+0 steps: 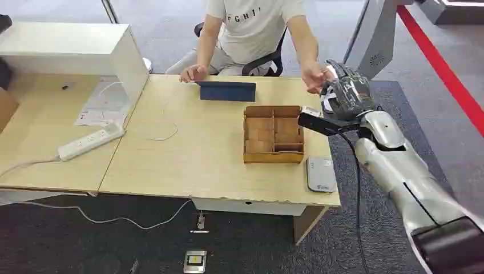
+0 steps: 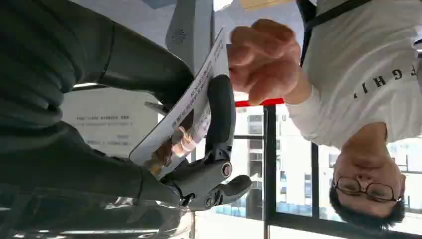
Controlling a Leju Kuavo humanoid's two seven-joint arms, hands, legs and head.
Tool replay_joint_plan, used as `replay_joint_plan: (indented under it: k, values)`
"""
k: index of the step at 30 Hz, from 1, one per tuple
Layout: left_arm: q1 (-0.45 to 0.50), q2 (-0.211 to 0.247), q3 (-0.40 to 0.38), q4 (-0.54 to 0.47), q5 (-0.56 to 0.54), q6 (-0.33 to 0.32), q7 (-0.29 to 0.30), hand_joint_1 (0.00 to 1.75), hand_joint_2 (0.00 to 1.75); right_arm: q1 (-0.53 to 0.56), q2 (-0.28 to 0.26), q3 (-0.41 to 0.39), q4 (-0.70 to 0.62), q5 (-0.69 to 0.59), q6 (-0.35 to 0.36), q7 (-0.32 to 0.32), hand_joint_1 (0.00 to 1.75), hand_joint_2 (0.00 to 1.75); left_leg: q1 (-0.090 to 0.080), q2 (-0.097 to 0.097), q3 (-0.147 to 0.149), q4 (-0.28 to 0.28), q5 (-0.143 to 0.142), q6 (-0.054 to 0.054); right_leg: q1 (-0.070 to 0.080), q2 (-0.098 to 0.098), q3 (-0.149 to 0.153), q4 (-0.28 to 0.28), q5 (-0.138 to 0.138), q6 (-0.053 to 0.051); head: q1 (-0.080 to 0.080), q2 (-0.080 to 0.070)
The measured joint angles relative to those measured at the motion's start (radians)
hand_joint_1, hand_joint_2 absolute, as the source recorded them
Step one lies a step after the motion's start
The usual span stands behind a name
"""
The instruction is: Pass the card to the sensor for recognition and then transmit it.
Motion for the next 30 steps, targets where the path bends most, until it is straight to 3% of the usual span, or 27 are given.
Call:
replay_joint_plan:
  k: [15, 30]
  values:
    - [0.006, 0.000, -0.023, 0.000, 0.021, 0.003, 0.003, 0.00, 0.00, 0.109, -0.025, -0.002, -0.017, -0.026, 0.008, 0.010, 1.75, 1.75, 0.000, 0.000, 0.000, 0.000, 0.000, 0.000, 0.000, 0.000, 0.000, -0.001, 0.000, 0.000, 0.000, 0.000]
    - [0.000, 0.011, -0.050, 0.000, 0.039, 0.004, 0.010, 0.00, 0.00, 0.180, -0.141, -0.022, -0.019, -0.076, -0.006, -0.002, 1.75, 1.75, 0.000, 0.000, 0.000, 0.001, 0.000, 0.000, 0.000, 0.000, 0.000, -0.001, 0.000, 0.000, 0.000, 0.000]
